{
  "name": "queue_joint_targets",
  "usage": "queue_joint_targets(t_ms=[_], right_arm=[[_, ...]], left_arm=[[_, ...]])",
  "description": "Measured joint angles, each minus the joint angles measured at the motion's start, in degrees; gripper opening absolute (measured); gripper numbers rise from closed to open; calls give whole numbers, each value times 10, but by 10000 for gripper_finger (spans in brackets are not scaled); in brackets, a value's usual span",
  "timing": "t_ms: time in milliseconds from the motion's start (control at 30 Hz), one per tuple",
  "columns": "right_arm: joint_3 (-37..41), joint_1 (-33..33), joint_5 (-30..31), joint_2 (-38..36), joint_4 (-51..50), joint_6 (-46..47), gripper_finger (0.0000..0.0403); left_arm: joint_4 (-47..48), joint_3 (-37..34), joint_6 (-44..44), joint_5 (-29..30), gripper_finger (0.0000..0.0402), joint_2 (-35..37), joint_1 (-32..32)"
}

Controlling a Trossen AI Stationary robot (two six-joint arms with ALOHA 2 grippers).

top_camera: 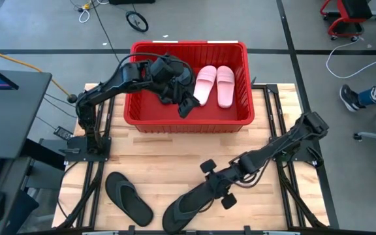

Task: Pick and place slides into bin
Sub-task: Put the right black slipper into the red bin

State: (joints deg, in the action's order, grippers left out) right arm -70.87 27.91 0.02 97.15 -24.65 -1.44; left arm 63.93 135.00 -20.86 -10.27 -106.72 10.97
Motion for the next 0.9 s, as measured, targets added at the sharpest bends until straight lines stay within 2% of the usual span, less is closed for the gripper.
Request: queue_joint_targets(t_ms=[167, 467, 700, 900], right_arm=[[0, -5, -30, 52, 48, -12, 140], [0, -12, -32, 143, 65, 8, 140], [-4, -32, -18, 164, -4, 88, 140], [-1, -43, 13, 136, -84, 139, 140]], left_arm=[[-3, 0, -11, 1, 59, 0, -3], [-3, 0, -10, 0, 48, 0, -6], [-1, 0, -10, 0, 52, 0, -6], [4, 0, -9, 0, 46, 0, -6]])
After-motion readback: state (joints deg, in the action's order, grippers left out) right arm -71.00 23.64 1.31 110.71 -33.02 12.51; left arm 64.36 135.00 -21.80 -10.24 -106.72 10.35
